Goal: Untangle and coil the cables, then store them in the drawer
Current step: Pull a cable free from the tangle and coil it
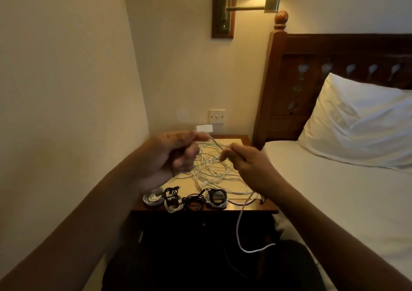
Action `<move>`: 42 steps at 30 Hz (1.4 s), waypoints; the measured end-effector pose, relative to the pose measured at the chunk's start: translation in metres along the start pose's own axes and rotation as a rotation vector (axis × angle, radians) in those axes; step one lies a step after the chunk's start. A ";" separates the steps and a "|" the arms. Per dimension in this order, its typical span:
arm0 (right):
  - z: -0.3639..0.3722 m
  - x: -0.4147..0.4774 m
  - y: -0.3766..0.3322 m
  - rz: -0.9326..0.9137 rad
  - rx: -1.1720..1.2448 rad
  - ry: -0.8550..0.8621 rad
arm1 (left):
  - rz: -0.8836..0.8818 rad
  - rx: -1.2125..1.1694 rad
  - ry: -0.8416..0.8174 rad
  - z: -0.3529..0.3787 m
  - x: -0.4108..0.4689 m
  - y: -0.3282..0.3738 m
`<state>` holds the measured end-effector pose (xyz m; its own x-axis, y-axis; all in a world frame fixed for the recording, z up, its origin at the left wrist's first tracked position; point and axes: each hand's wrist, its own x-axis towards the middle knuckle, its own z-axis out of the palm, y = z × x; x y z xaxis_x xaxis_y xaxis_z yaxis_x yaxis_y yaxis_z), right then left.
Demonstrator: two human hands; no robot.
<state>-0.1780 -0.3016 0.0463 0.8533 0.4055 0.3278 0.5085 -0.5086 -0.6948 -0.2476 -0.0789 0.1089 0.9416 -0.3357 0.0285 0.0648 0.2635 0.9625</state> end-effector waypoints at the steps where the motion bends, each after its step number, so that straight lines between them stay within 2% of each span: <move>1: 0.006 -0.009 -0.001 0.022 -0.007 -0.050 | 0.064 -0.103 0.020 -0.002 0.002 -0.001; 3: 0.020 -0.030 -0.007 0.013 -0.035 -0.185 | 0.156 -0.233 0.087 -0.006 0.009 -0.004; 5: 0.029 -0.045 -0.024 -0.048 -0.098 -0.292 | 0.199 -0.185 0.182 -0.005 0.018 -0.014; 6: 0.030 -0.047 -0.036 -0.079 -0.129 -0.329 | 0.216 -0.075 0.240 -0.005 0.023 -0.021; 9: 0.019 -0.045 -0.065 -0.128 -0.172 -0.359 | 0.266 0.476 0.341 -0.010 0.029 -0.042; 10: 0.012 -0.041 -0.071 -0.146 -0.195 -0.326 | 0.253 0.597 0.318 -0.014 0.028 -0.047; 12: -0.006 -0.029 -0.075 -0.173 -0.244 -0.226 | 0.199 0.674 0.203 -0.019 0.025 -0.053; 14: -0.023 -0.012 -0.071 -0.185 -0.262 -0.118 | 0.159 0.590 0.068 -0.017 0.020 -0.055; 17: -0.040 0.009 -0.056 -0.155 -0.167 -0.005 | 0.097 0.389 0.002 -0.012 0.013 -0.055; 22: -0.034 0.018 -0.025 -0.070 0.037 0.058 | 0.058 0.242 -0.107 -0.012 0.005 -0.049; 24: -0.025 0.014 -0.013 -0.044 0.087 0.048 | 0.094 0.142 -0.131 -0.009 0.002 -0.046; 26: -0.013 0.006 -0.003 0.000 0.121 0.026 | 0.160 0.013 -0.132 -0.004 0.002 -0.041; 29: 0.009 -0.009 0.007 0.096 0.083 -0.040 | 0.235 -0.153 -0.045 0.001 0.011 -0.033; 32: 0.028 -0.032 -0.004 0.065 0.027 -0.149 | 0.278 -0.204 0.047 0.000 0.023 -0.032; 36: 0.031 -0.051 -0.040 -0.030 -0.074 -0.265 | 0.258 -0.007 0.236 -0.005 0.038 -0.046; 39: 0.017 -0.050 -0.061 -0.071 -0.187 -0.327 | 0.248 0.409 0.353 -0.005 0.040 -0.058; 40: 0.010 -0.047 -0.065 -0.088 -0.212 -0.322 | 0.220 0.529 0.358 -0.008 0.040 -0.061; 42: -0.008 -0.036 -0.067 -0.122 -0.228 -0.230 | 0.117 0.602 0.266 -0.012 0.036 -0.065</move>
<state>-0.2418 -0.2881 0.0865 0.7497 0.6211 0.2285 0.6399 -0.5922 -0.4896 -0.2140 -0.0971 0.0439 0.9856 -0.0809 0.1488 -0.1662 -0.2917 0.9420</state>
